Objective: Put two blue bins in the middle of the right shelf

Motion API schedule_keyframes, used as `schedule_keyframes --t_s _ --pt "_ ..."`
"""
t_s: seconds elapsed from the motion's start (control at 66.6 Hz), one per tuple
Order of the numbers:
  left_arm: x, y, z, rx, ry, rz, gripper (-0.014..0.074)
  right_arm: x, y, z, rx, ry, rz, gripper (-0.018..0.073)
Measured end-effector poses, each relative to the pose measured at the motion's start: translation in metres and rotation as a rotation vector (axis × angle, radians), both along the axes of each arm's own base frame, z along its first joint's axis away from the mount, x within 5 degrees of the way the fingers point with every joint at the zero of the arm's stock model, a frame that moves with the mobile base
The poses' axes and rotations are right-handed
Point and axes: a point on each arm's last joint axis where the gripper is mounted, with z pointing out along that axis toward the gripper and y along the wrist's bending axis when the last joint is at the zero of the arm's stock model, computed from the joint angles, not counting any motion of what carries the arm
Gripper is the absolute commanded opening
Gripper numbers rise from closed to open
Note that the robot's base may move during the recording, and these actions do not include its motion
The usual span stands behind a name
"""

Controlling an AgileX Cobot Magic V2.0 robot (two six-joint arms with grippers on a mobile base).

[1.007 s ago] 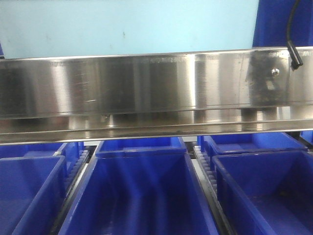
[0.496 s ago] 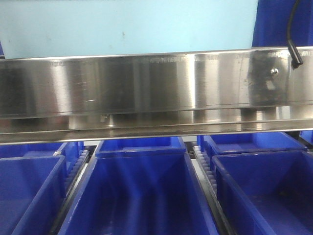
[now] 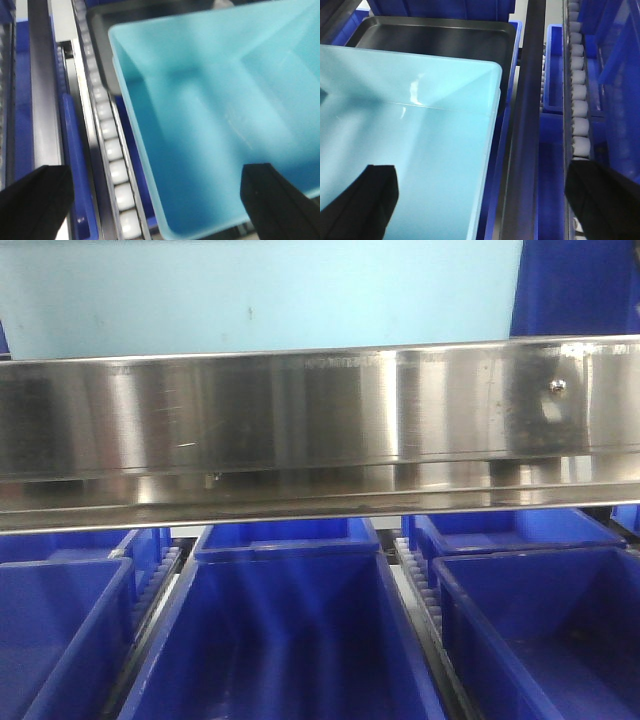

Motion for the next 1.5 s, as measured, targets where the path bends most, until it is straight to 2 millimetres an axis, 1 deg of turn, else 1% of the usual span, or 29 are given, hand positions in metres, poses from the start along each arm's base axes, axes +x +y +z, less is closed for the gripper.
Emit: schedule_keyframes --t_s 0.075,0.135,0.27,0.361,0.496,0.601,0.766,1.007,1.082,1.127,1.172,1.202,1.232,1.262,1.292,1.322,1.352,1.367,1.382,1.397,1.412,1.427,1.457,1.473,1.488,1.503 --pt "0.004 0.001 -0.013 -0.005 0.026 0.007 0.0578 0.002 0.001 -0.007 -0.010 0.022 0.000 0.0559" --pt "0.010 0.000 -0.027 -0.020 0.050 0.012 0.0578 0.006 0.003 -0.016 -0.024 0.051 0.000 0.0559" --pt "0.025 -0.003 -0.055 -0.043 0.077 0.024 0.0578 0.018 0.009 -0.046 -0.066 0.140 0.000 0.0559" --pt "0.034 -0.007 -0.068 -0.052 0.105 0.025 0.0578 0.025 0.013 -0.064 -0.084 0.196 0.003 0.0559" --pt "0.049 -0.014 -0.085 -0.063 0.163 0.023 0.0578 0.036 0.019 -0.086 -0.096 0.261 0.009 0.0559" --pt "0.056 -0.018 -0.095 -0.073 0.203 0.021 0.0578 0.041 0.024 -0.096 -0.086 0.294 0.017 0.0559" --pt "0.059 -0.020 -0.108 -0.063 0.277 0.019 0.0578 0.047 0.030 -0.107 -0.065 0.336 0.029 0.0559" --pt "0.061 -0.022 -0.113 -0.082 0.321 0.025 0.0575 0.049 0.033 -0.115 -0.048 0.352 0.033 0.0559" --pt "0.062 -0.023 -0.116 -0.086 0.334 0.024 0.0547 0.049 0.032 -0.118 -0.035 0.357 0.032 0.0558" --pt "0.062 -0.023 -0.116 -0.088 0.337 0.027 0.0504 0.049 0.033 -0.118 -0.026 0.355 0.033 0.0542" --pt "0.062 -0.023 -0.115 -0.089 0.335 0.027 0.0456 0.048 0.032 -0.120 -0.023 0.355 0.031 0.0494" --pt "0.062 -0.023 -0.115 -0.094 0.335 0.026 0.0395 0.048 0.032 -0.121 -0.022 0.357 0.031 0.0463" --pt "0.062 -0.024 -0.114 -0.102 0.333 0.025 0.0353 0.048 0.032 -0.121 -0.016 0.356 0.032 0.0416" --pt "0.062 -0.024 -0.113 -0.108 0.329 0.024 0.0277 0.048 0.033 -0.121 -0.012 0.355 0.033 0.0344" --pt "0.062 -0.025 -0.112 -0.120 0.326 0.023 0.0213 0.048 0.033 -0.122 -0.008 0.356 0.034 0.0298" --pt "0.063 -0.025 -0.112 -0.122 0.321 0.025 0.0163 0.048 0.034 -0.122 0.000 0.357 0.035 0.0213" --pt "0.063 -0.025 -0.111 -0.126 0.319 0.032 0.0080 0.047 0.034 -0.121 0.004 0.360 0.037 0.0142" --pt "0.063 -0.025 -0.111 -0.122 0.318 0.035 0.0046 0.047 0.034 -0.121 0.006 0.360 0.037 0.0124" --pt "0.063 -0.025 -0.111 -0.123 0.317 0.035 0.0030 0.047 0.034 -0.121 0.010 0.362 0.039 0.0088" --pt "0.063 -0.025 -0.111 -0.123 0.317 0.035 -0.0002 0.047 0.034 -0.122 0.012 0.365 0.039 0.0035" --pt "0.064 -0.024 -0.112 -0.124 0.319 0.038 -0.0050 0.047 0.034 -0.121 0.012 0.364 0.039 0.0000" --pt "0.064 -0.024 -0.112 -0.122 0.316 0.039 -0.0066 0.047 0.035 -0.121 0.012 0.366 0.042 -0.0017" --pt "0.065 -0.023 -0.112 -0.117 0.314 0.043 -0.0111 0.046 0.034 -0.122 0.005 0.370 0.041 -0.0087" --pt "0.065 -0.022 -0.112 -0.113 0.313 0.045 -0.0109 0.046 0.033 -0.122 0.005 0.369 0.045 -0.0136" --pt "0.065 -0.022 -0.112 -0.113 0.312 0.046 -0.0110 0.046 0.034 -0.122 0.008 0.372 0.048 -0.0166" --pt "0.065 -0.021 -0.112 -0.113 0.312 0.048 -0.0111 0.046 0.034 -0.122 0.013 0.371 0.049 -0.0168"
